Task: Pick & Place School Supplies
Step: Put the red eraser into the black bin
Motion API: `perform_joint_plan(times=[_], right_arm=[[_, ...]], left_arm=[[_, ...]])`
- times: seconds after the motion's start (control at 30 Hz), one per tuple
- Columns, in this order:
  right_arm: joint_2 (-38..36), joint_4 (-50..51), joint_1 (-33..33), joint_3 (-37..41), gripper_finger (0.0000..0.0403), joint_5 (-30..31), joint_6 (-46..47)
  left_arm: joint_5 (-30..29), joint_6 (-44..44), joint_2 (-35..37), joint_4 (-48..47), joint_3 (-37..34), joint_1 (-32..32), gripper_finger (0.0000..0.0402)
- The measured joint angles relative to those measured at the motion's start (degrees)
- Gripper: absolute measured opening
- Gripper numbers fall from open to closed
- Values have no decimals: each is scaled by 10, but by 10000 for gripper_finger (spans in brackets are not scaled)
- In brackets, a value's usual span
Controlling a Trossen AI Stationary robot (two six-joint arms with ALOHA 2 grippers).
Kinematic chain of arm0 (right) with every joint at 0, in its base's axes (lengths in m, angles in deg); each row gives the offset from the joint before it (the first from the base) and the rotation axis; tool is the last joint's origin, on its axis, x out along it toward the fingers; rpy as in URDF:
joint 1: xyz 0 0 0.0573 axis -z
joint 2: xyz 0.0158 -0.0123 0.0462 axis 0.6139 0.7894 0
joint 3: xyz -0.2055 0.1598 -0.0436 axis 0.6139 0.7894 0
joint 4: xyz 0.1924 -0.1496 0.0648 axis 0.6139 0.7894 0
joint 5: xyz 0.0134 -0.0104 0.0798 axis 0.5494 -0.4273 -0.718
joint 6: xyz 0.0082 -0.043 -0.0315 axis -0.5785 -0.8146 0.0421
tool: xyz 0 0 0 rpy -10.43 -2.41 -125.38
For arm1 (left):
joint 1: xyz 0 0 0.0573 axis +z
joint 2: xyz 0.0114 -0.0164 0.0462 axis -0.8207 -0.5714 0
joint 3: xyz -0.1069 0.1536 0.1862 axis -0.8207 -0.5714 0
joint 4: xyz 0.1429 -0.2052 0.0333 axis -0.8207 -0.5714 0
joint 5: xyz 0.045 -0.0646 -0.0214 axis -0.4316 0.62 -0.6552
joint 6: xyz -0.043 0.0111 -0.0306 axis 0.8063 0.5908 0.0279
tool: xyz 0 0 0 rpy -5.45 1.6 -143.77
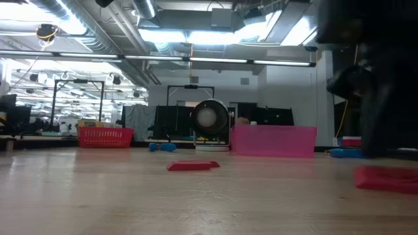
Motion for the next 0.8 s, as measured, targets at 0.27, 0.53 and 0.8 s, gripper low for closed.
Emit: perform_joint_plan(times=[0.27,0.53,0.8], right_arm=[[-1,18,-19,-32,0,-1,0],[-1,15,-35,-33,19,-6,19],[2,7,-34,-17,104,-3,64]], left_arm=[[-5,0,0,0,0,0,127],[-7,-4,0,0,0,0,127],[-7,-5,0,0,0,0,127]])
